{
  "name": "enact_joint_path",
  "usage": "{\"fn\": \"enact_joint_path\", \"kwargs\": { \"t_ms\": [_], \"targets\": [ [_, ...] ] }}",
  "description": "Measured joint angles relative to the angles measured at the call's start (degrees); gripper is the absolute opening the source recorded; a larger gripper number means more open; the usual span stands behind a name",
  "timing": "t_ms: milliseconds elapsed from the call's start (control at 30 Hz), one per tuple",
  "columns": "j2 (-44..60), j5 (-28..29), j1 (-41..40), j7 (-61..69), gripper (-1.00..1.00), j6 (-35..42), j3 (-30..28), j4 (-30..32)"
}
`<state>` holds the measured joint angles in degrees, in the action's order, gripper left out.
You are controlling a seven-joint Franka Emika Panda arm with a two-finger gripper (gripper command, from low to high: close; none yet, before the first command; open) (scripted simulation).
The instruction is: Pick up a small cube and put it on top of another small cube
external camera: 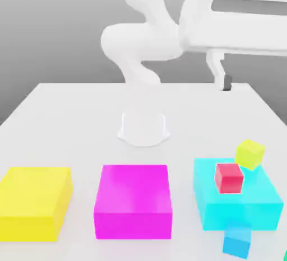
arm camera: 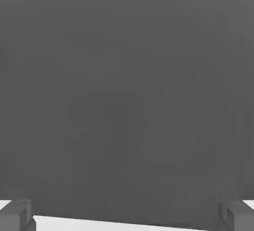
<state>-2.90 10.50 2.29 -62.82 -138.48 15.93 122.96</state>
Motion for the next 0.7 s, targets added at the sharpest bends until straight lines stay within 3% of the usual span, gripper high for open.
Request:
{"fn": "enact_joint_path", "kwargs": {
  "t_ms": [500,633,667,700],
  "targets": [
    [30.6,5.3,10.6,-10.9,0.00,-5.2,2.0,-6.3],
    [38.8,7.4,13.2,-13.0,0.00,-9.9,0.0,-8.3],
    [40.5,8.0,13.8,-13.4,-1.00,-11.1,-0.6,-8.7],
    [40.5,8.0,13.8,-13.4,-1.00,-11.1,-0.6,-8.7]
  ]
}}
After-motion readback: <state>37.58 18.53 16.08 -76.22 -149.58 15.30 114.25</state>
